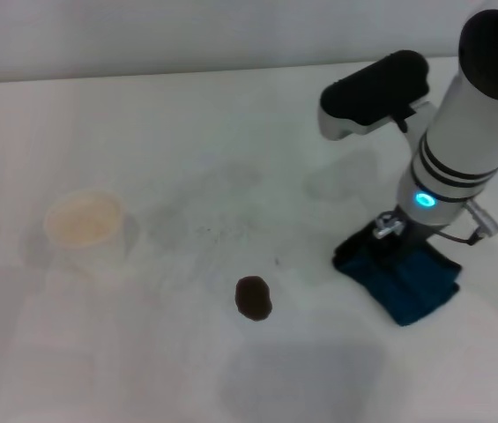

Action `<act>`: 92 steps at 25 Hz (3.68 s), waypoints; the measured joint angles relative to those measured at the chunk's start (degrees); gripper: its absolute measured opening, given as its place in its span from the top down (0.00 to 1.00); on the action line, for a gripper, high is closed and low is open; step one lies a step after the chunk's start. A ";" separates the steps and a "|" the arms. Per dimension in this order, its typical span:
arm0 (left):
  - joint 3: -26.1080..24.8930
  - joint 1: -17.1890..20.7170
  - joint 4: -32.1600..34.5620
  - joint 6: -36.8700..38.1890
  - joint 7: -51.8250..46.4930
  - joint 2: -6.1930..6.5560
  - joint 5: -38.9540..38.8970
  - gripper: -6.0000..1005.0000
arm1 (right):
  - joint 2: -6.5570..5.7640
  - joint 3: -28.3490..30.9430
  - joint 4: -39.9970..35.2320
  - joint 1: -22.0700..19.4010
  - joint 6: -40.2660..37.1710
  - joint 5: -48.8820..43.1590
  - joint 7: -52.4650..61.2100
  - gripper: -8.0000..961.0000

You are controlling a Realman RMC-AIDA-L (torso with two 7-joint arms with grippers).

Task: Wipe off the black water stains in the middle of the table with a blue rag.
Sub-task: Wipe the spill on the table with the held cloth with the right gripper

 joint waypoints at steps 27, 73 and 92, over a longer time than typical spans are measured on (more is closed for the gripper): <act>0.00 -2.03 0.54 -1.40 -0.18 0.00 -0.09 0.14 | 0.17 -26.84 2.55 17.31 -13.05 27.18 2.60 0.93; 0.25 -2.71 0.69 -2.89 -0.18 -0.09 -1.09 0.14 | 0.16 -29.80 13.47 22.22 -20.60 27.99 1.70 0.93; 0.27 -3.23 0.74 -2.99 -0.35 -0.18 -0.93 0.14 | 0.18 -37.71 8.90 23.50 -24.27 47.52 -4.47 0.93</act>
